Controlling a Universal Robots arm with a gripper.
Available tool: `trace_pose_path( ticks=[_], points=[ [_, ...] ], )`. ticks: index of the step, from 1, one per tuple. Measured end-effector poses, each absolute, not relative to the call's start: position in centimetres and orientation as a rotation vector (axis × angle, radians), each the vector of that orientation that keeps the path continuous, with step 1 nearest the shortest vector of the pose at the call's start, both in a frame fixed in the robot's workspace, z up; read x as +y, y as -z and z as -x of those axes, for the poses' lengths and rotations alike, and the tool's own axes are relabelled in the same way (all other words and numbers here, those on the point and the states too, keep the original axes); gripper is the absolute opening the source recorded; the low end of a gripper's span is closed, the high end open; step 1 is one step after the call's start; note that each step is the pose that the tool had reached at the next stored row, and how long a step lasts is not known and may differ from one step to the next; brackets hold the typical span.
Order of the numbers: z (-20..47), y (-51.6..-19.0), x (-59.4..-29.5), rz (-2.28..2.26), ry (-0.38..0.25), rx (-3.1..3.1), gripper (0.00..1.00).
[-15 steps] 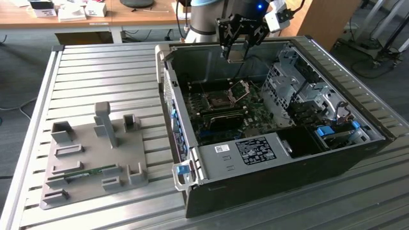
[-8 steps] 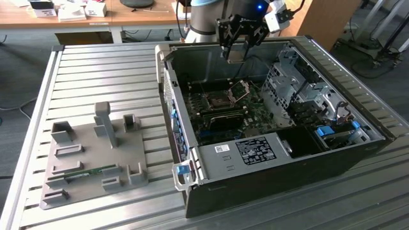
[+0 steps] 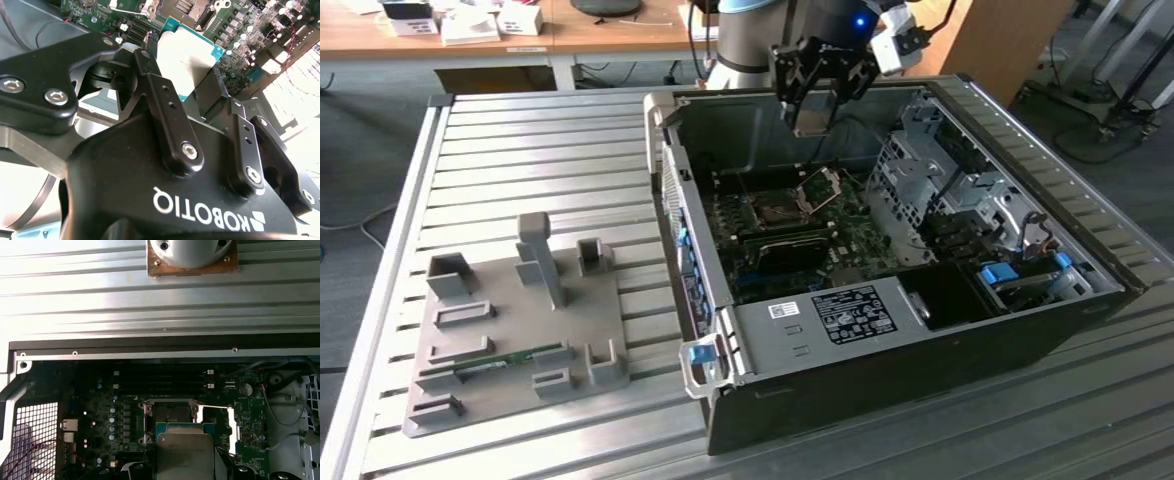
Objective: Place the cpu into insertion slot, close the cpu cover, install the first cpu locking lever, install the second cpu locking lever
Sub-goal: 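Place the cpu into insertion slot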
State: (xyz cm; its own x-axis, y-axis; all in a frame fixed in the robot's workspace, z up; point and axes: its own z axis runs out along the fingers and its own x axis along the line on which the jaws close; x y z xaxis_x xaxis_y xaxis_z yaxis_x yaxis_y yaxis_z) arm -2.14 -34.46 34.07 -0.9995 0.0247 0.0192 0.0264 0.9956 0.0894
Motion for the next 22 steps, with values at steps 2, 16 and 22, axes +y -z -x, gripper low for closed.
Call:
trace_pose_path(
  ticks=[2,16,22],
  points=[
    [2.14,-33.85,-34.46,0.04,0.14,-3.12,0.54],
    [2.14,-33.27,-34.46,0.04,0.14,-3.12,0.54],
    [2.14,-33.14,-34.46,0.04,0.14,-3.12,0.54]
  ],
)
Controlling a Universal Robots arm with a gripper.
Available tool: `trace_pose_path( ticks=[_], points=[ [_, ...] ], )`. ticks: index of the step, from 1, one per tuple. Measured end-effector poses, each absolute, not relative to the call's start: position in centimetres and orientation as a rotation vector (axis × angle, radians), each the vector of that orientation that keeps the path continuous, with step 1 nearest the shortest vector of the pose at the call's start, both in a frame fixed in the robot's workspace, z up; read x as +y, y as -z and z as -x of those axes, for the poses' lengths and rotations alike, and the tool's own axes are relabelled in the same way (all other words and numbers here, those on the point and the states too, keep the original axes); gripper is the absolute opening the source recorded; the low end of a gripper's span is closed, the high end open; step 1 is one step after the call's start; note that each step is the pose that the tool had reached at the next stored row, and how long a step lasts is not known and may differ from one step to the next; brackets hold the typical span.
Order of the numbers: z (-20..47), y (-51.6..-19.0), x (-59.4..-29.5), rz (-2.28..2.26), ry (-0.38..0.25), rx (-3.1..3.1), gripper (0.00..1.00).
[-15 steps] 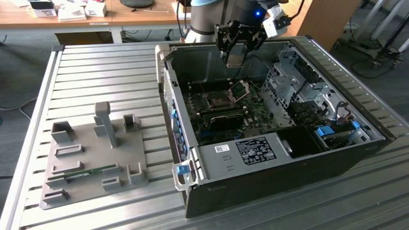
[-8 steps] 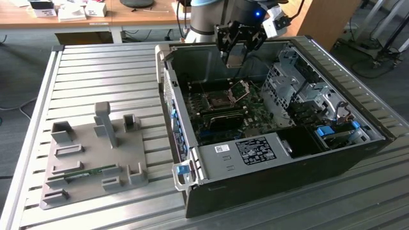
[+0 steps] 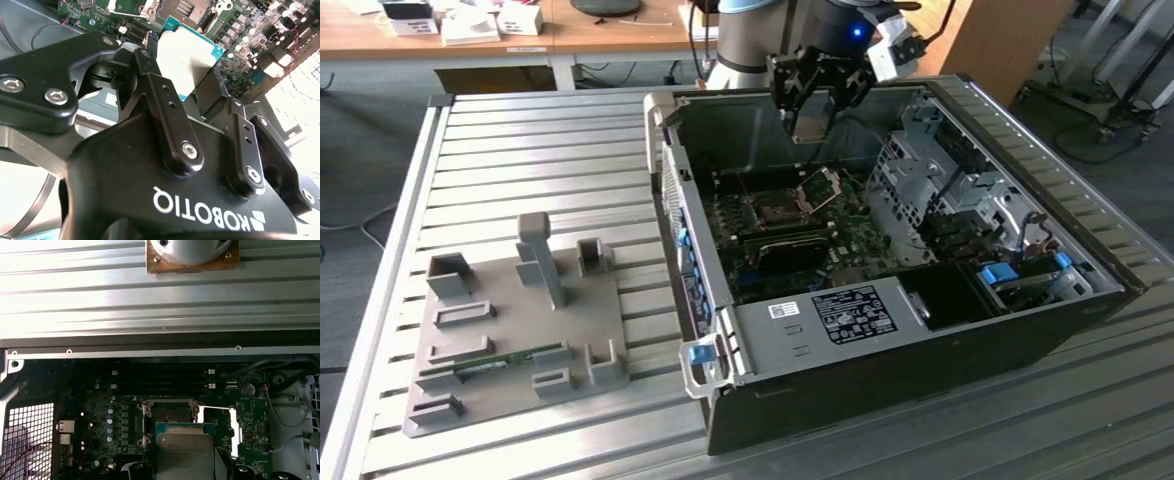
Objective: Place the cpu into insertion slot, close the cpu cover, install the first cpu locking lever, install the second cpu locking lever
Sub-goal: 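Place the cpu into insertion slot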
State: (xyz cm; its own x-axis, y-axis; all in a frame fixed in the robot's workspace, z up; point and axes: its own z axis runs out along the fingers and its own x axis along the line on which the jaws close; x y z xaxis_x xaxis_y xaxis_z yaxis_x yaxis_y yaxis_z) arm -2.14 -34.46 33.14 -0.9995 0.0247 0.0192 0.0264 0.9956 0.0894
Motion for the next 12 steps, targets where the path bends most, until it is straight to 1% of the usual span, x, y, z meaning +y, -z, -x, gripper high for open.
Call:
trace_pose_path(
  ticks=[12],
  points=[
    [2.14,-32.38,-34.46,0.04,0.14,-3.12,0.54]
  ],
)
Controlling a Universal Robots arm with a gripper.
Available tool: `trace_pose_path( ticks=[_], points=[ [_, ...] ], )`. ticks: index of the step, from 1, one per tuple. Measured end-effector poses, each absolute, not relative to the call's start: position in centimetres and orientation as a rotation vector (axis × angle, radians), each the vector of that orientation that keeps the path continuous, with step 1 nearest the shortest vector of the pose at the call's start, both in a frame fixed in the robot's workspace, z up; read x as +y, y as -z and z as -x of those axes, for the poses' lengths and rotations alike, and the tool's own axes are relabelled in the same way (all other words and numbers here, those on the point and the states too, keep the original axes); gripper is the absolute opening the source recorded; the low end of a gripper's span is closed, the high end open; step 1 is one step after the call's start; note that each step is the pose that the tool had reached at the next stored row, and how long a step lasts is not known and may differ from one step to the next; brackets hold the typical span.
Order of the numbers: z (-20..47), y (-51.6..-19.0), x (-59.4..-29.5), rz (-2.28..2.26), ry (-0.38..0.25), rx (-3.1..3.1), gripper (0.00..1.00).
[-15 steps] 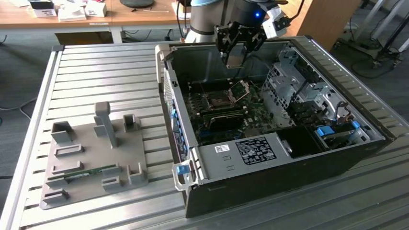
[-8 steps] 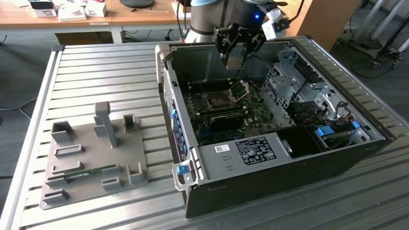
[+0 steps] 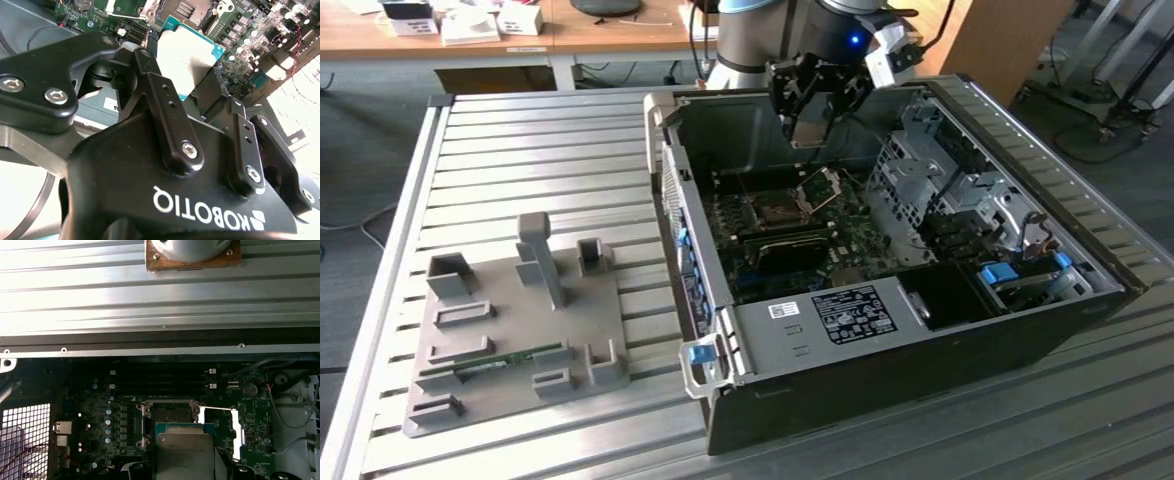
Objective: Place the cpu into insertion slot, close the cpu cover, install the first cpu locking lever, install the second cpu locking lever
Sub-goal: 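Place the cpu into insertion slot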
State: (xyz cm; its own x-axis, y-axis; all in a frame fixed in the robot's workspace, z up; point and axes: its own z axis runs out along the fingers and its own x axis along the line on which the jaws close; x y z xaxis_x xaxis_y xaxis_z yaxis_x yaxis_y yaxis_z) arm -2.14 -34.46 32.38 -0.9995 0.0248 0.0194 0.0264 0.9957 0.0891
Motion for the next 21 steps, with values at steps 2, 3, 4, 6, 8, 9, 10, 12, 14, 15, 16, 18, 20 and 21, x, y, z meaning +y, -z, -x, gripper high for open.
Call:
trace_pose_path(
  ticks=[2,3,4,6,8,9,10,12,14,15,16,18,20,21],
  points=[
    [2.16,-32.37,-34.46,0.04,0.14,-3.12,0.54],
    [2.19,-32.35,-34.46,0.04,0.14,-3.12,0.54],
    [2.24,-32.34,-34.46,0.04,0.14,-3.12,0.54],
    [2.34,-32.32,-34.46,0.04,0.14,-3.12,0.54],
    [2.34,-32.32,-34.46,0.04,0.14,-3.12,0.54],
    [2.34,-32.32,-34.46,0.04,0.14,-3.12,0.54],
    [2.34,-32.32,-34.46,0.04,0.14,-3.12,0.54],
    [2.35,-32.32,-34.46,0.04,0.14,-3.12,0.54],
    [2.35,-32.26,-34.46,0.04,0.141,-3.12,0.54],
    [2.35,-32.21,-34.46,0.04,0.141,-3.12,0.54],
    [2.35,-32.19,-34.46,0.04,0.14,-3.12,0.54],
    [2.35,-32.19,-34.46,0.04,0.14,-3.12,0.54],
    [2.35,-32.07,-34.46,0.04,0.14,-3.12,0.54],
    [2.35,-31.95,-34.46,0.04,0.14,-3.12,0.54]
  ],
)
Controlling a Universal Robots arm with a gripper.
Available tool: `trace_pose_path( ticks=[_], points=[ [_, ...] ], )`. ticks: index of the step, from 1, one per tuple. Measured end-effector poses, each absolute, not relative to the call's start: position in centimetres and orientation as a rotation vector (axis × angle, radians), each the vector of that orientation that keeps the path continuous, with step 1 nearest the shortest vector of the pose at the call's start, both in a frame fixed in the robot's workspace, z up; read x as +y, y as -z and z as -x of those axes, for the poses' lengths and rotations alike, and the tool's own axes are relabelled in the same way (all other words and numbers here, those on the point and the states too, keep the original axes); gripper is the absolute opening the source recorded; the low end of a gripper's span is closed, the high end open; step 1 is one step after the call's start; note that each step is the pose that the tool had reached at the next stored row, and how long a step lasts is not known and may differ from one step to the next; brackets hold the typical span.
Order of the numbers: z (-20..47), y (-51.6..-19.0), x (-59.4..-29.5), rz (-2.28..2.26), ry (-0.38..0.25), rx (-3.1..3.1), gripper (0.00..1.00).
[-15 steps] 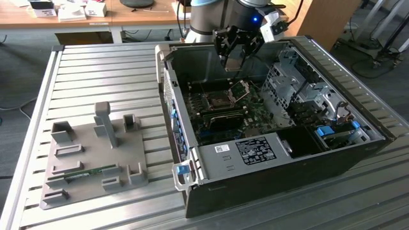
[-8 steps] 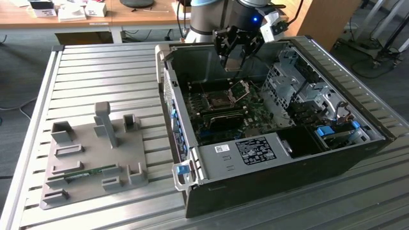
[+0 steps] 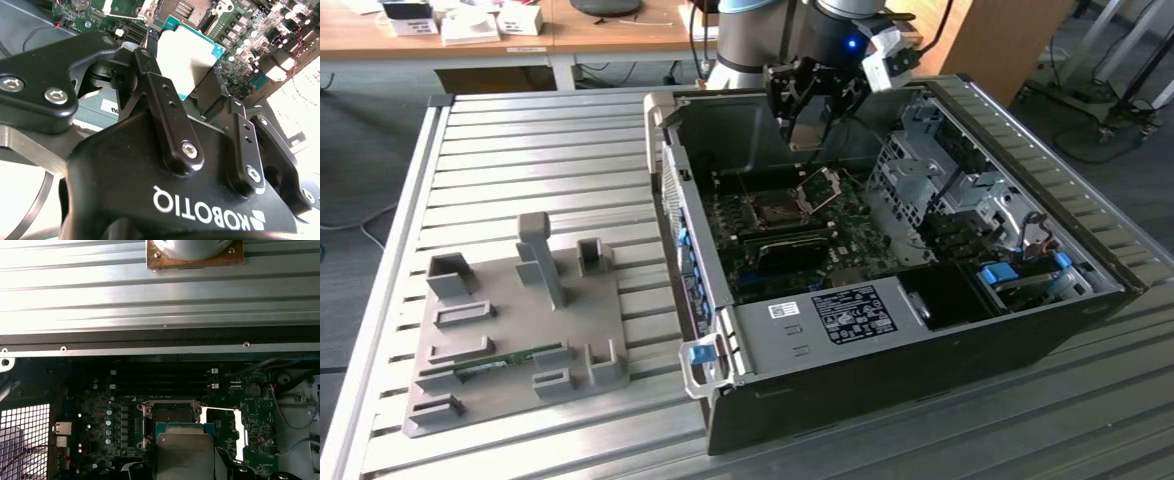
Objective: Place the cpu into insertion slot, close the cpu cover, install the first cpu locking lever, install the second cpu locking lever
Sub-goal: 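Place the cpu into insertion slot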
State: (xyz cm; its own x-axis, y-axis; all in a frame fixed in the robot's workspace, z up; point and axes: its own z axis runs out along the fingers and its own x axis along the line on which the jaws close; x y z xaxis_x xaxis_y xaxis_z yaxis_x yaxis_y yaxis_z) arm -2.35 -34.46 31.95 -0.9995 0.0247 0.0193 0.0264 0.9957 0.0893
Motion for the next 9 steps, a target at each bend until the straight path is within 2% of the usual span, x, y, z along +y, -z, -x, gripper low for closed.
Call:
trace_pose_path(
  ticks=[9],
  points=[
    [2.35,-31.91,-34.46,0.04,0.14,-3.12,0.54]
  ],
)
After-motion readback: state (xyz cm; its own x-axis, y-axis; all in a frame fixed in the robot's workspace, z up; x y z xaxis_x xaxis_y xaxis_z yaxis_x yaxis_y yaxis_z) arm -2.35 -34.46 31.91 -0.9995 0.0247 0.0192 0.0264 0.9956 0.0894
